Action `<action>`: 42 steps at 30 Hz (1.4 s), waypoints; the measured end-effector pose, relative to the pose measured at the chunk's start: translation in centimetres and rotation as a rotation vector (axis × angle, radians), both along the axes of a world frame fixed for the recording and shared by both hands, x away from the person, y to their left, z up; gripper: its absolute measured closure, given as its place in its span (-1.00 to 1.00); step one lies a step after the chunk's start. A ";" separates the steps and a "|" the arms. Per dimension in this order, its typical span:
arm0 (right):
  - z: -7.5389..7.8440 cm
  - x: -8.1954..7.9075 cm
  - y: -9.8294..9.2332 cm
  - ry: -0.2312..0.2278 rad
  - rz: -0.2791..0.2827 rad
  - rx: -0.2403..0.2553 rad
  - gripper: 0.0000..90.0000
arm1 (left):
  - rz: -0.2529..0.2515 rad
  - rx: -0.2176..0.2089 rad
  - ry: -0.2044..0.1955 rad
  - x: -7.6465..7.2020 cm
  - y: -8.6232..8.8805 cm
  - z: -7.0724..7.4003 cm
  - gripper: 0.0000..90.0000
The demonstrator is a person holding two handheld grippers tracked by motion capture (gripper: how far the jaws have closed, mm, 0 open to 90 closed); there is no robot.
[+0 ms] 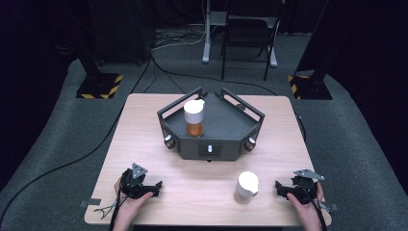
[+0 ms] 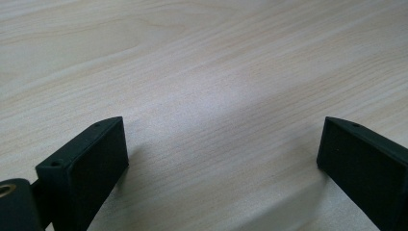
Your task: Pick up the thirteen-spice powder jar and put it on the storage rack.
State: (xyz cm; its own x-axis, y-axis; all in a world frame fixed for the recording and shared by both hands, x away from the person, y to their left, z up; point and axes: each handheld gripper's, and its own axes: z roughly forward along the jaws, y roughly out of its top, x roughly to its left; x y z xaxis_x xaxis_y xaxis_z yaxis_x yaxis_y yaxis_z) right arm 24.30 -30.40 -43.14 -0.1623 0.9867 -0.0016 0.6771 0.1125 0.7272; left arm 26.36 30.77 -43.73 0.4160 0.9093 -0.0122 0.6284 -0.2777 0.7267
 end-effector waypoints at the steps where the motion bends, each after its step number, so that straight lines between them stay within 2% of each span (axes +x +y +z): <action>1: 0.0 0.0 -0.1 -0.001 0.002 0.000 -1.00 | -0.001 0.001 0.000 0.0 0.0 0.0 -0.92; 9: 0.0 -0.2 -0.3 -0.001 0.009 0.002 -0.99 | -0.003 0.002 0.000 0.0 0.0 0.0 -0.92; 13: 0.2 -0.3 -0.4 0.000 0.007 0.008 -0.92 | -0.004 0.002 0.001 0.1 0.0 0.0 -0.93; 23: 1.0 -1.1 -0.4 -0.024 0.010 0.032 -0.92 | -0.004 0.002 0.000 0.1 0.0 0.0 -0.93; 42: 3.4 -4.5 0.8 -0.069 0.084 0.057 -0.90 | -0.005 0.001 0.000 0.0 0.0 0.0 -0.93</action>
